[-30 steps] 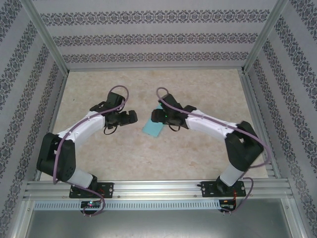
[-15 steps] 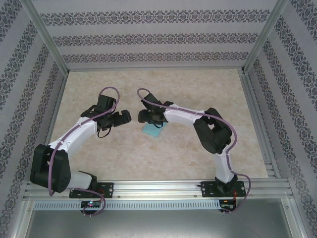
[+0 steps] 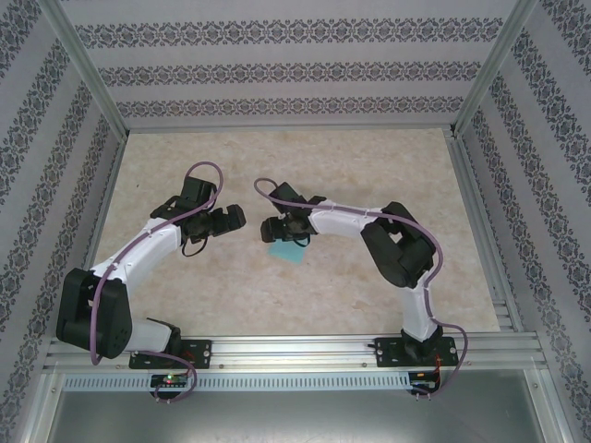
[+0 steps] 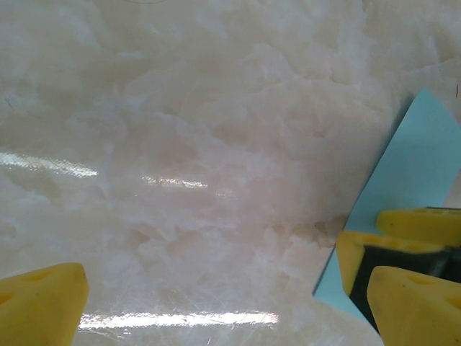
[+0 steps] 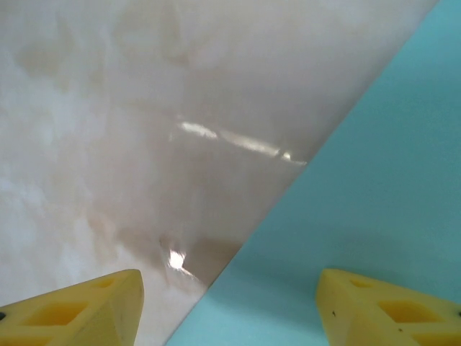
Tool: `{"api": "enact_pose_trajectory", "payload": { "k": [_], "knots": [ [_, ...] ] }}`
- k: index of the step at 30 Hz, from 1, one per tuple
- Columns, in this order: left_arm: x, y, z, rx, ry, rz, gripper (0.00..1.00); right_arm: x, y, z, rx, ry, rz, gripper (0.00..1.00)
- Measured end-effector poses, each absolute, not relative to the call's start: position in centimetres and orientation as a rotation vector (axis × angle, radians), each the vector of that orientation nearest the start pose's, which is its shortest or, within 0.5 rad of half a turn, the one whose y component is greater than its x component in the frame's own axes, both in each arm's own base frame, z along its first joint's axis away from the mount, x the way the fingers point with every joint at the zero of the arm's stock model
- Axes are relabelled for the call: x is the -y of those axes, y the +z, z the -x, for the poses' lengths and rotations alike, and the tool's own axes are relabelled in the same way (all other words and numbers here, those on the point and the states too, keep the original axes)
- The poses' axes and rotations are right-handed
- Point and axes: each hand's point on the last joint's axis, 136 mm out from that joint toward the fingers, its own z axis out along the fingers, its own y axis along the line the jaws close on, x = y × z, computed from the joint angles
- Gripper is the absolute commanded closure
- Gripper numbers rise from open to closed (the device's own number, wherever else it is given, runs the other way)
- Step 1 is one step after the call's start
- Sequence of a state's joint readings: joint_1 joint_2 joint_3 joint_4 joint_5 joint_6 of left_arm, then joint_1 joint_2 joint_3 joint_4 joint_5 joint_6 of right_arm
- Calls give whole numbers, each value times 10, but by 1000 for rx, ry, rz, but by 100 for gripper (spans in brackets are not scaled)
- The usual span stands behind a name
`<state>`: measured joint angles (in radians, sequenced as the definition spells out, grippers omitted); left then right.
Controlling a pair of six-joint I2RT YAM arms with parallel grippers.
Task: Fold a paper plane with a square sheet of paper (pick it up from the middle)
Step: Rotate the paper at the center of the table.
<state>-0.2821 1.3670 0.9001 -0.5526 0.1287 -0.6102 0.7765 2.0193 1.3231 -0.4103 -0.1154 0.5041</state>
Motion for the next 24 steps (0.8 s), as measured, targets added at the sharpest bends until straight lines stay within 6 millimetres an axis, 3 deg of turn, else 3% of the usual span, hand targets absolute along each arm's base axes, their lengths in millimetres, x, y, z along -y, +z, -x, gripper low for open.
{"api": "enact_pose_trajectory", "payload": {
  "k": [7,10,14,18,24],
  "knots": [
    [129,106,-323,-2631,-575,353,2,-307,23,-271,-2775,501,685,32],
    [139,101,-323,-2647,-641,333,5,-297,31,-266,-2777,505,678,31],
    [155,100,-322,-2656,-724,283,11,-290,62,-272,-2716,555,526,30],
    [190,97,-312,-2681,-819,150,28,-271,96,-275,-2644,597,277,30],
    [265,93,-299,-2721,-969,-93,56,-221,94,-261,-2634,597,-62,30]
  ]
}}
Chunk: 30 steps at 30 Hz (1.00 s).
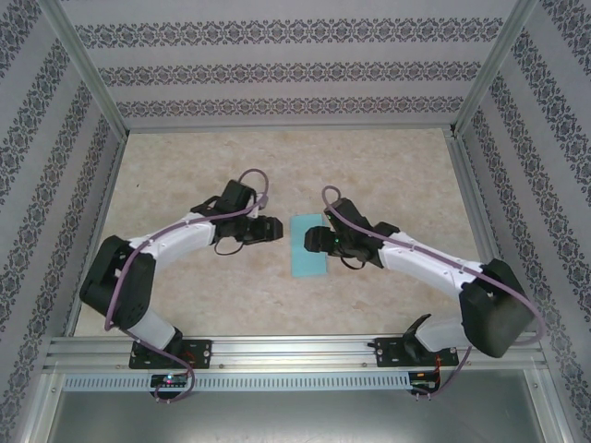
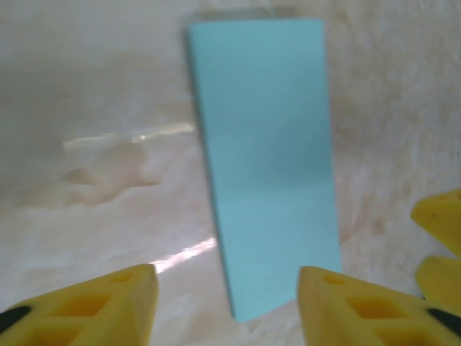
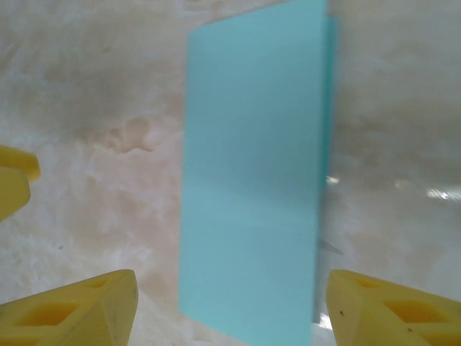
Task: Fold a paper plane with a square sheet of paper (pick it up from the middle)
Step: Rotate the paper at the center of the table, then third fold the triangle at the center of the table.
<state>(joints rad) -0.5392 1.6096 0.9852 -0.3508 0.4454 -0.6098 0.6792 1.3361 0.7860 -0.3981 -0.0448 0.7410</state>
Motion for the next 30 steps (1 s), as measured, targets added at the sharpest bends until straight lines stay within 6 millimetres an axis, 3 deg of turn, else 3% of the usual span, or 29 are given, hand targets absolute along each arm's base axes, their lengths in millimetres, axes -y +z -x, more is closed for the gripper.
{"api": "enact_pose_trajectory", "payload": {
  "k": [4,7,15,22,30],
  "knots": [
    [307,88,-300,-2722,-1034,-210,64,-198,83,-249,-2636,620,-212,33],
    [322,79,-302,-2729,-1066,-236,67,-192,74,-241,-2649,651,-273,35],
    [327,60,-309,-2767,-1051,-201,71,-192,53,-222,-2684,748,-336,46],
    [323,57,-313,-2764,-1006,-184,74,-207,48,-222,-2690,864,-351,59],
    [319,44,-315,-2789,-958,-165,75,-218,40,-224,-2702,920,-353,63]
  ]
}}
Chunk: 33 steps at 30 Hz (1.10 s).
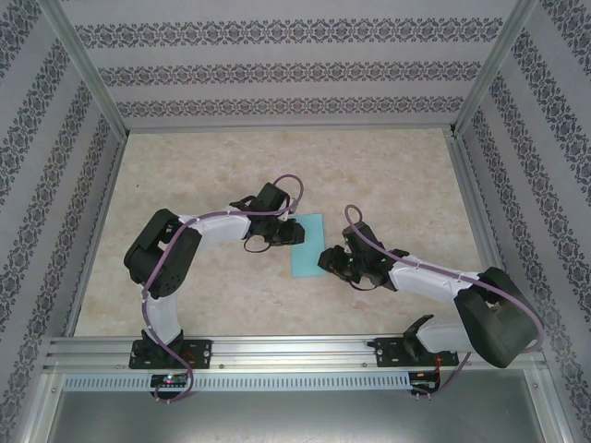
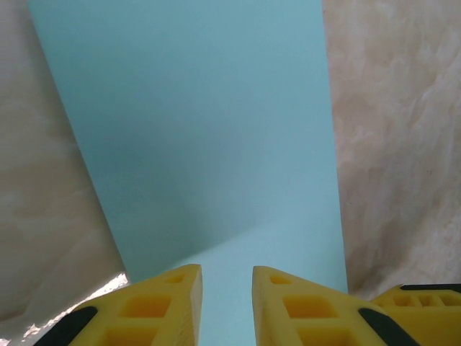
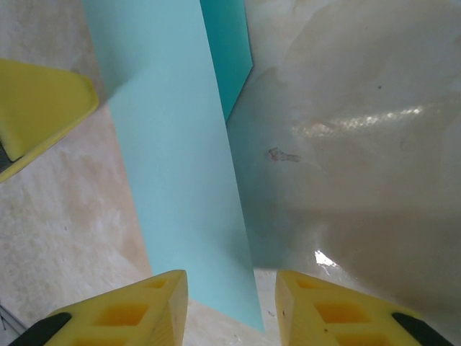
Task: Fold a paper plane with a square sheet of paper (pick it up from the middle)
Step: Third fold the triangle at the center of the table.
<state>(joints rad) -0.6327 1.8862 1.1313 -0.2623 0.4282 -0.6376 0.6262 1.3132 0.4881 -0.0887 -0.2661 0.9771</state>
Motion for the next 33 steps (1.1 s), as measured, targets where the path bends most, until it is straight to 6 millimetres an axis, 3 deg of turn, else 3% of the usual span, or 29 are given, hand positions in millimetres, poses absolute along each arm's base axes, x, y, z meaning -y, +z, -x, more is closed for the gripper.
{"api": "enact_pose_trajectory", "payload": {
  "k": [8,18,33],
  "knots": [
    [317,41,-315,-2805,-937,-157,75,-222,30,-221,-2740,934,-349,63],
    [315,23,-313,-2847,-907,-144,76,-226,36,-223,-2720,974,-382,81],
    [316,23,-315,-2845,-907,-144,80,-225,47,-225,-2688,1001,-458,92]
  ]
}}
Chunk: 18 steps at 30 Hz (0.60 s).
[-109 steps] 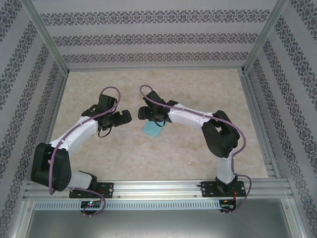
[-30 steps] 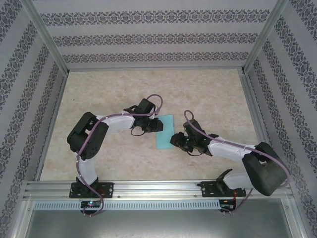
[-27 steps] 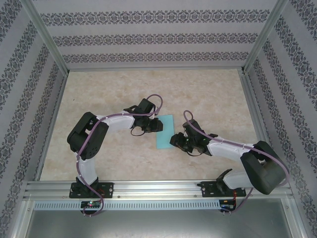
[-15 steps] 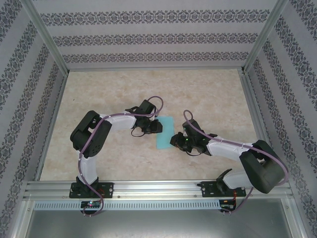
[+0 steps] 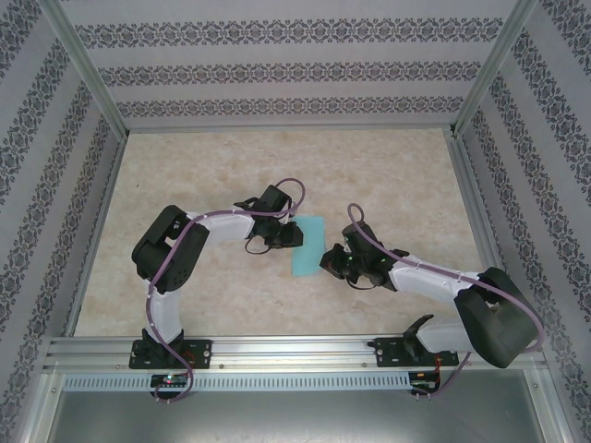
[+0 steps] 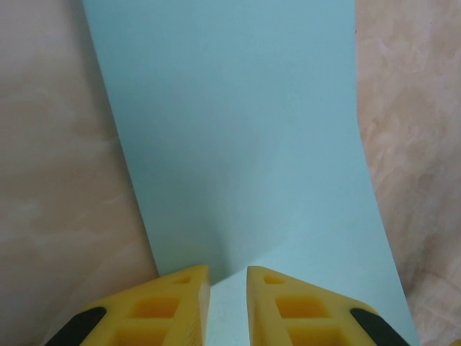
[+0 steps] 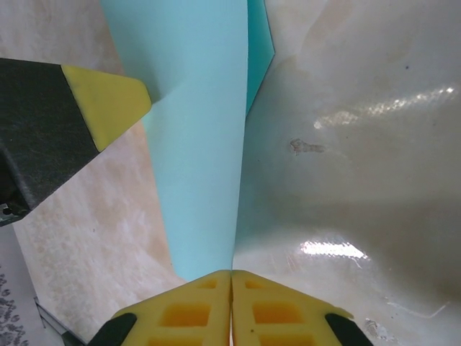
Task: Fold a paper plane with a square sheet of paper (pick it up from the middle)
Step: Third fold the triangle at the center of the table.
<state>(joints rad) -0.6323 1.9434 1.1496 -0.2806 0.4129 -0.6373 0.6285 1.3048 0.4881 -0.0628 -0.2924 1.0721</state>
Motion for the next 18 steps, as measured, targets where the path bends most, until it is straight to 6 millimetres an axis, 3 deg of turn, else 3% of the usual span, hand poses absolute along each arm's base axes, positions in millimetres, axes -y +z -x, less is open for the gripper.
{"api": "enact_pose_trajectory", "payload": {
  "k": [14,18],
  "knots": [
    [316,23,-315,-2847,-907,-144,83,-252,47,-254,-2663,1038,-461,94],
    [314,33,-318,-2818,-887,-144,85,-257,45,-255,-2671,1036,-453,94]
  ]
}}
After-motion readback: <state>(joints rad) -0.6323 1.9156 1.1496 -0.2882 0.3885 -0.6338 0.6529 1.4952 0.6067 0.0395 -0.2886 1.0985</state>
